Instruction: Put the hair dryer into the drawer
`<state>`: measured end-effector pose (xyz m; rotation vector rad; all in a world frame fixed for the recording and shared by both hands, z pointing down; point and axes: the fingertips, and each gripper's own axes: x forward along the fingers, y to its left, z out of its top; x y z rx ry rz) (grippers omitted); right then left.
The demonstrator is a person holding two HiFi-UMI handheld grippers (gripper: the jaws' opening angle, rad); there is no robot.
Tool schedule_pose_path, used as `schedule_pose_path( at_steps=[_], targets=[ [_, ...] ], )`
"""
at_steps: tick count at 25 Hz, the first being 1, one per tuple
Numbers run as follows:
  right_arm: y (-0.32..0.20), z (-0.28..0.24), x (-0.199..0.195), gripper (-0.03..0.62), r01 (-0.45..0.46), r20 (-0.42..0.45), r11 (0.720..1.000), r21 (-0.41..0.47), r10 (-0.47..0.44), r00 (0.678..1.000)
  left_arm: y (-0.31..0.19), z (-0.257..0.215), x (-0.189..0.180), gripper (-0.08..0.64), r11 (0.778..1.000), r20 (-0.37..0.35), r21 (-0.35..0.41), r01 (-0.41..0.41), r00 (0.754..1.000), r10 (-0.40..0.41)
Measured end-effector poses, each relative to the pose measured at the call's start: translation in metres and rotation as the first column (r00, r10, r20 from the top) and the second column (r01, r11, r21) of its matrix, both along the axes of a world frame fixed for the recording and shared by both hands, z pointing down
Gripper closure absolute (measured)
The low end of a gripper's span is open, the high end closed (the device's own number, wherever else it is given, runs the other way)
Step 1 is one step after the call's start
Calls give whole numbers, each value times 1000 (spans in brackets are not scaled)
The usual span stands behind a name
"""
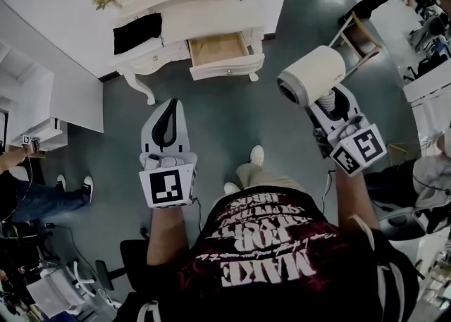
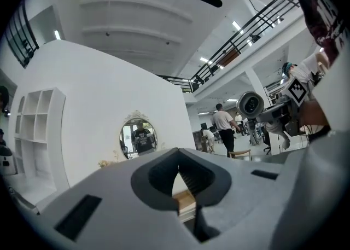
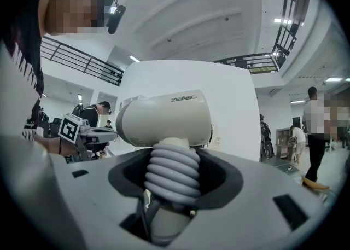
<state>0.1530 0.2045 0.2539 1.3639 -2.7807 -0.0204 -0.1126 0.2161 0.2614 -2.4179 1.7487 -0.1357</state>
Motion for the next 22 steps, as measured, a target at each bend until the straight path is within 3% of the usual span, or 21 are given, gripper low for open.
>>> schedule_pose_path(
  at_steps=[8, 22],
  targets=[
    [-36, 9, 1, 362, 26, 25, 999, -25, -26, 999, -31, 1, 16, 555, 1000, -5, -7, -20, 1000, 20],
    [-111, 19, -11, 362, 115, 52, 993, -37, -113, 992, -86, 14, 15, 555, 999, 35, -38, 34, 999, -32]
  ],
)
